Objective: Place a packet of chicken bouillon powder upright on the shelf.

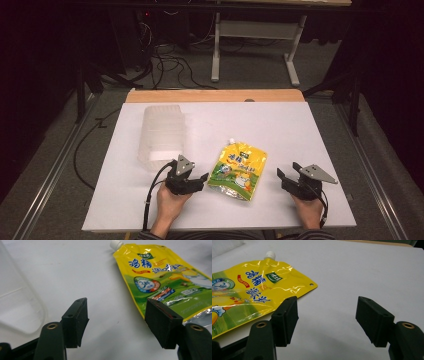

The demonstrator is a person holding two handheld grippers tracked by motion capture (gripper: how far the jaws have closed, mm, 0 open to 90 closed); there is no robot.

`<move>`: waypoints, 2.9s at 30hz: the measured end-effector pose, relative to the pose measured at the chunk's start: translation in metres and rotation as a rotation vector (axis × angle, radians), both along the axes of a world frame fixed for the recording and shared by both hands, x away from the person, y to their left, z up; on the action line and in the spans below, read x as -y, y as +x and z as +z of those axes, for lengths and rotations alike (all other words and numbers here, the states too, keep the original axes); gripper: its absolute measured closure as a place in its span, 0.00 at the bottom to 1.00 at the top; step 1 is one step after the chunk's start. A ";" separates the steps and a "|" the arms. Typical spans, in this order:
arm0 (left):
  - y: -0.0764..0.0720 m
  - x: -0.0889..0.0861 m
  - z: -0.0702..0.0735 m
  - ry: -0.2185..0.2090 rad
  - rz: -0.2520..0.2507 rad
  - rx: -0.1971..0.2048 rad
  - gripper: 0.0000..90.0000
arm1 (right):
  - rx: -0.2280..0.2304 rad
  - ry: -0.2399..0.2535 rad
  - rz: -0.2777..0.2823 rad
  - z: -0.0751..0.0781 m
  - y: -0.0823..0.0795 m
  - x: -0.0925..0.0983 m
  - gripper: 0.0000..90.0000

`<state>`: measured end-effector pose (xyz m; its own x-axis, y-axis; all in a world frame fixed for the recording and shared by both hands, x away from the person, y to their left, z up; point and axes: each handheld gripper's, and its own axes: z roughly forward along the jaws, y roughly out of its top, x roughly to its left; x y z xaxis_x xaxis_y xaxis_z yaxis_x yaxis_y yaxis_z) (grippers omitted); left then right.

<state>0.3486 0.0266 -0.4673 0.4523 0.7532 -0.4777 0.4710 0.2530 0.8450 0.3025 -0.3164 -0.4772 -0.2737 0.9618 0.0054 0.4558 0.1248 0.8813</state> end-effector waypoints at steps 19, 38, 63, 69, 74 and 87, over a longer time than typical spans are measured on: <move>0.037 0.050 0.008 -0.008 -0.053 -0.157 0.31 | 0.000 -0.002 -0.002 0.000 -0.001 -0.001 0.39; 0.062 0.084 0.000 0.052 -0.062 -0.225 0.27 | 0.010 -0.007 0.000 0.000 -0.001 -0.001 0.39; 0.055 0.097 -0.012 0.201 -0.103 -0.166 0.62 | 0.004 -0.012 0.001 0.000 -0.001 -0.002 0.39; 0.051 0.098 -0.011 0.197 -0.152 -0.176 0.83 | 0.003 -0.026 0.006 0.000 -0.001 -0.003 0.39; 0.047 0.101 -0.011 0.222 -0.173 -0.141 0.97 | 0.002 -0.027 0.006 0.000 -0.001 -0.003 0.39; 0.044 0.092 0.007 0.144 -0.212 -0.110 1.00 | 0.008 -0.013 0.007 0.000 -0.001 -0.002 0.39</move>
